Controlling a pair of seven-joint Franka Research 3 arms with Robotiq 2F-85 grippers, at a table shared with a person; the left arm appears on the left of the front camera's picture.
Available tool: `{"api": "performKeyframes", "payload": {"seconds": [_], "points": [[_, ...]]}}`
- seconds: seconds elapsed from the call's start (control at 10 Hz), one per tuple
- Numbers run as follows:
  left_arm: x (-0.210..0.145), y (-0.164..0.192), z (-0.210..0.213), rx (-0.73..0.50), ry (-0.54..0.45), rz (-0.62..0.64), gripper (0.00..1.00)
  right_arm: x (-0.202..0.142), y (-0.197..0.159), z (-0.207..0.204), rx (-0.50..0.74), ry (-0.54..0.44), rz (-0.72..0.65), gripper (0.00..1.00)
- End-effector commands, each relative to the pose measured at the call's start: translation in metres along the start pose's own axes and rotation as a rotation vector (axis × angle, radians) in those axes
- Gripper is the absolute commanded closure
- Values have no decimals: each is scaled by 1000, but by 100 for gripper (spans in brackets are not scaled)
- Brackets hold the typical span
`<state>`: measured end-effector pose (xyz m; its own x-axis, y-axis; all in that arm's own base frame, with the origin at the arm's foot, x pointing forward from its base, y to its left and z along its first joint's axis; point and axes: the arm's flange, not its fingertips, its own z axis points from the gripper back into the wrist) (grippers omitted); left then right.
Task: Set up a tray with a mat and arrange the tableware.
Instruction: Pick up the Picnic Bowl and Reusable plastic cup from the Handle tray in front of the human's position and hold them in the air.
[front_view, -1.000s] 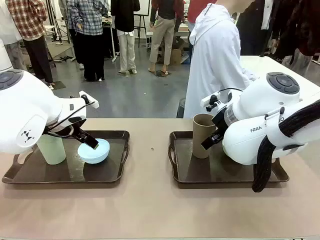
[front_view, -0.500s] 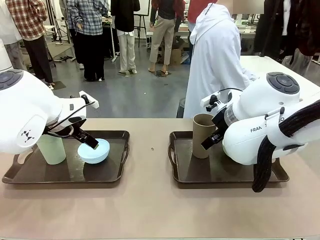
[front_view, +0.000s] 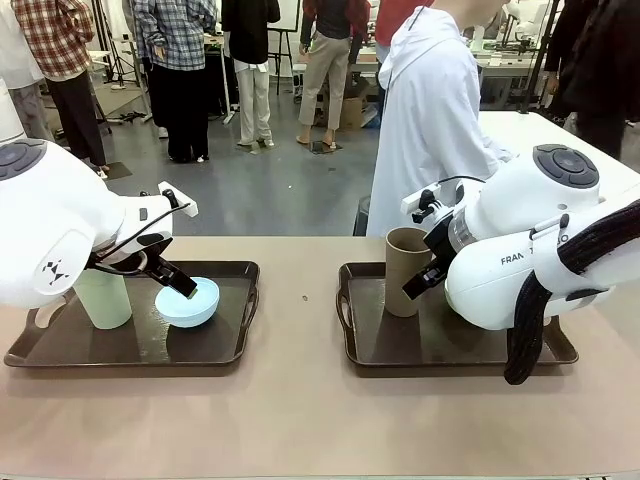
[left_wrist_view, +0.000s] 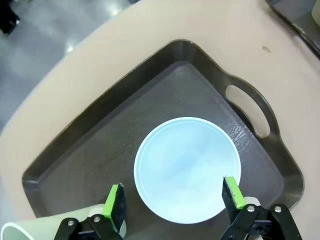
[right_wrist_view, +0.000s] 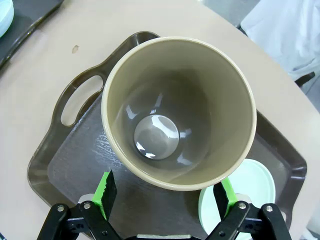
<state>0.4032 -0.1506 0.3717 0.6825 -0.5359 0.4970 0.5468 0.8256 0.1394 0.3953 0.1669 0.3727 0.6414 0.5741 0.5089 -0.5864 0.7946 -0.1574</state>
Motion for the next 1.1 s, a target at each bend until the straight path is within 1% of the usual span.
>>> {"api": "performKeyframes", "payload": {"seconds": [0.0, 0.2, 0.3, 0.4, 0.5, 0.7, 0.8, 0.9, 1.0], "points": [[0, 0, 0, 0, 0, 0, 0, 0, 0, 0, 0, 0, 0, 0], [0, 0, 0, 0, 0, 0, 0, 0, 0, 0, 0, 0, 0, 0], [0, 0, 0, 0, 0, 0, 0, -7, 4, 17, -9, 47, -15, 0], [-8, -8, 22, -25, 28, -31, 0, -16, 13, 38, -62, 108, -57, 0], [-19, -20, 52, -10, 56, -47, 0, -33, 23, 64, -94, 176, -79, 0], [-42, -39, 99, -65, 125, -80, 0, -73, 41, 95, -109, 246, -162, 0], [-55, -48, 116, -113, 204, -100, 0, -95, 49, 101, -69, 293, -212, 0], [-75, -60, 133, -166, 284, -81, 0, -125, 60, 106, -14, 312, -261, 0], [-94, -65, 141, -210, 340, -43, 0, -148, 70, 101, 42, 327, -301, 0]]}}
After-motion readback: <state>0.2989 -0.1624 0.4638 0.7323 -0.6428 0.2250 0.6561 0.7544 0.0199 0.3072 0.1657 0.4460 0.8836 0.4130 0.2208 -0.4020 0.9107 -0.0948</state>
